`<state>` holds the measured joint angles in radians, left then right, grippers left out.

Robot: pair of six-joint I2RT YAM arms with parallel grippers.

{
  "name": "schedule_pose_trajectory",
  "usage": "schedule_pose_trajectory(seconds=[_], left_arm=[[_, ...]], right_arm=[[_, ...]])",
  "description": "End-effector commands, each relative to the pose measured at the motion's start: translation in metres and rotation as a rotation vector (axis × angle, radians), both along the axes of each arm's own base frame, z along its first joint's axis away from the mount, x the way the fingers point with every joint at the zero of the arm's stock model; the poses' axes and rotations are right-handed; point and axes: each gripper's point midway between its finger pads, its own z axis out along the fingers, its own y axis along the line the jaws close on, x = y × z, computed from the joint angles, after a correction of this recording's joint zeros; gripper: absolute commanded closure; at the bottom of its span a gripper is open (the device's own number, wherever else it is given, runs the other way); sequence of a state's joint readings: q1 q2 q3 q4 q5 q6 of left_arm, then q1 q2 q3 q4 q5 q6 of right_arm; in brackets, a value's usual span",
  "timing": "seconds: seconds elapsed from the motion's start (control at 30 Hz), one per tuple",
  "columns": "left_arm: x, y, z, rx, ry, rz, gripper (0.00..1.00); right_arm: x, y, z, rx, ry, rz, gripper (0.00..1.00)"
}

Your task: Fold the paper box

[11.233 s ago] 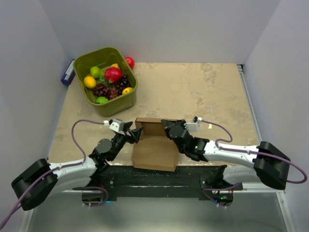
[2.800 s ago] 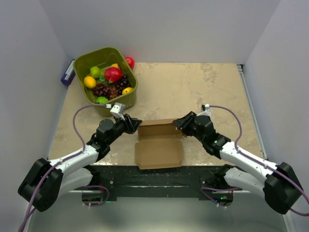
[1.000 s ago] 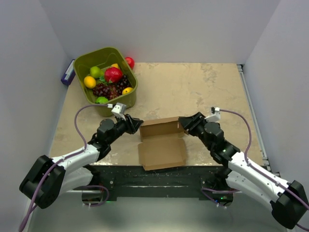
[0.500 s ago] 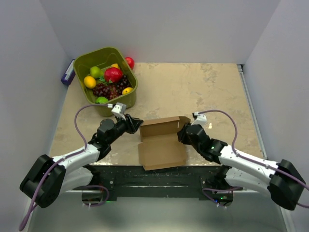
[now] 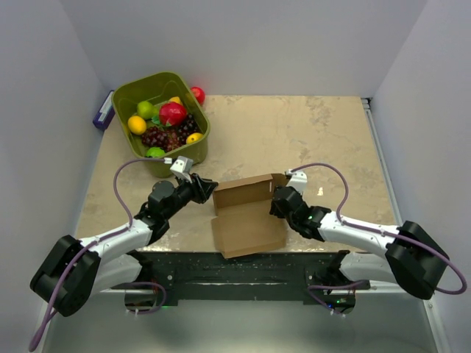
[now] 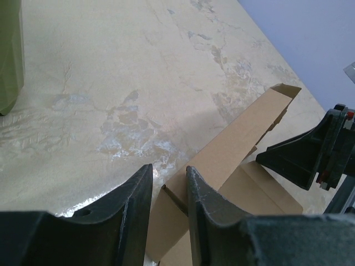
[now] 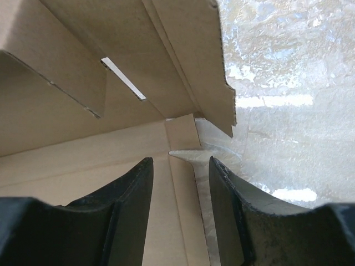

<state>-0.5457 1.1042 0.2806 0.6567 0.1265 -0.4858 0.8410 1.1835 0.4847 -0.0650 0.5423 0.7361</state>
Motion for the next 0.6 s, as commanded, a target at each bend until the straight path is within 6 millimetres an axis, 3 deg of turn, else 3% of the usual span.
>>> schedule_pose_trajectory(seconds=[0.0,0.2,0.57], left_arm=[[-0.007,0.008,-0.032,0.106,0.078,-0.002,0.65],[-0.007,0.008,-0.034,0.112,0.081,-0.003,0.65],[-0.006,0.007,-0.033,0.114,0.077,-0.005,0.65]], right_arm=[[0.023,0.006,0.016,-0.001,-0.088,-0.02,0.51],[0.035,0.011,0.02,0.029,-0.141,-0.009,0.49],[0.046,0.007,0.004,-0.014,-0.121,-0.024,0.49]])
